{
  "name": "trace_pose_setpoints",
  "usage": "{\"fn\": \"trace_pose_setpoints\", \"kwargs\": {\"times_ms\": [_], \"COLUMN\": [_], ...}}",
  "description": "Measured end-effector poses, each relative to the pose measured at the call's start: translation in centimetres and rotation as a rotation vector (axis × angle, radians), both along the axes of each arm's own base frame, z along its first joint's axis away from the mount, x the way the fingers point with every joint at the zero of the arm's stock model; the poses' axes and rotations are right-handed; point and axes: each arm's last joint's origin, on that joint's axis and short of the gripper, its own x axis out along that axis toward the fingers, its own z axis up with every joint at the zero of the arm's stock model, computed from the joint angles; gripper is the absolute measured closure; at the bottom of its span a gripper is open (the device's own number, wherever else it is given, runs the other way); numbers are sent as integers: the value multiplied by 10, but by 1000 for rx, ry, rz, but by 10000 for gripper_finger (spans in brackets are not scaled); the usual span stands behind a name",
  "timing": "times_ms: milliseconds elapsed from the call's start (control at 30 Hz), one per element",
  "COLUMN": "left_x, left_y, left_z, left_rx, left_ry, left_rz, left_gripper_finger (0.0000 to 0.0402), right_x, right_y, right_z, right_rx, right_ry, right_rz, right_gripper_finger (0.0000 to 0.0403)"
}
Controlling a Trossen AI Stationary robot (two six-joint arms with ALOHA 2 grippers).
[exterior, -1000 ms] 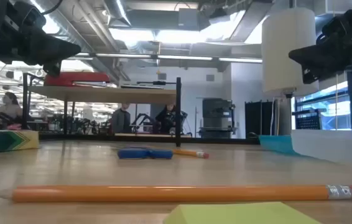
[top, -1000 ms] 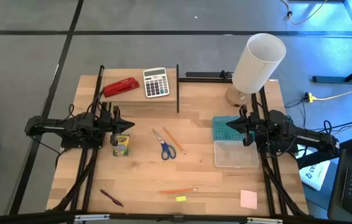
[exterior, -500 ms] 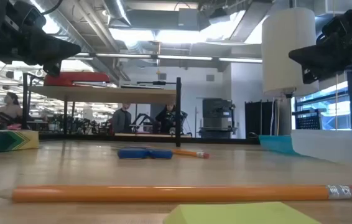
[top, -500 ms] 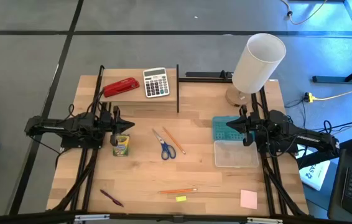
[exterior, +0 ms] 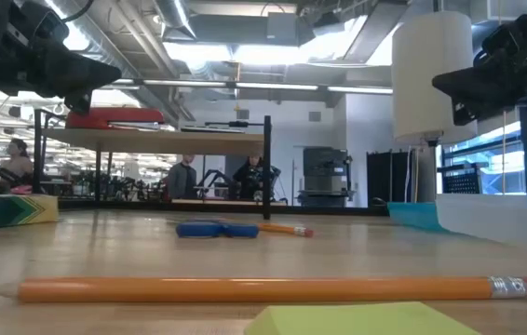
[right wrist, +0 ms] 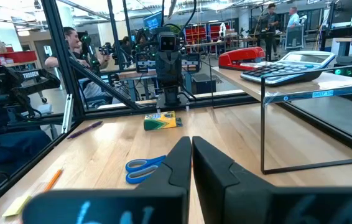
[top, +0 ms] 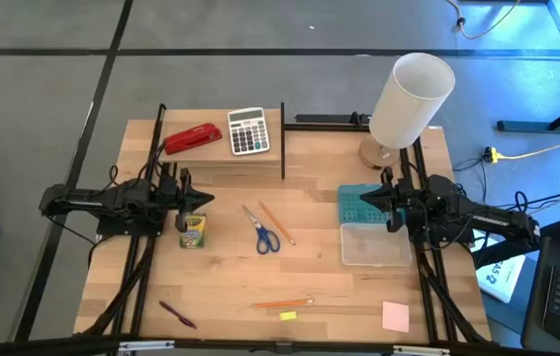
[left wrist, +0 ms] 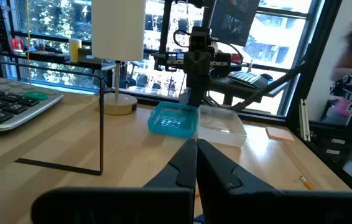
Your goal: Pack school essentials
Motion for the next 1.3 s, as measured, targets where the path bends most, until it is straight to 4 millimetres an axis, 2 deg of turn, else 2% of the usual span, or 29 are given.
{"fn": "trace_pose_setpoints", "kwargs": {"times_ms": [700,1167,1300], "left_x": [0,0,0], "left_y": [0,0,0], "left_z": [0,0,0], "left_rx": [0,0,0], "left_ry": [0,0,0], "left_rz": [0,0,0], "left_gripper_finger": [401,401,401], "right_x": [0,-1,-4], "right_y": [0,0,1], "right_z": [0,11,23], "right_rx": [1,51,21], "right_ry": [-5,-106,-116], "right_rz": [-1,8,-5], "right_gripper_finger": [384,392,397]}}
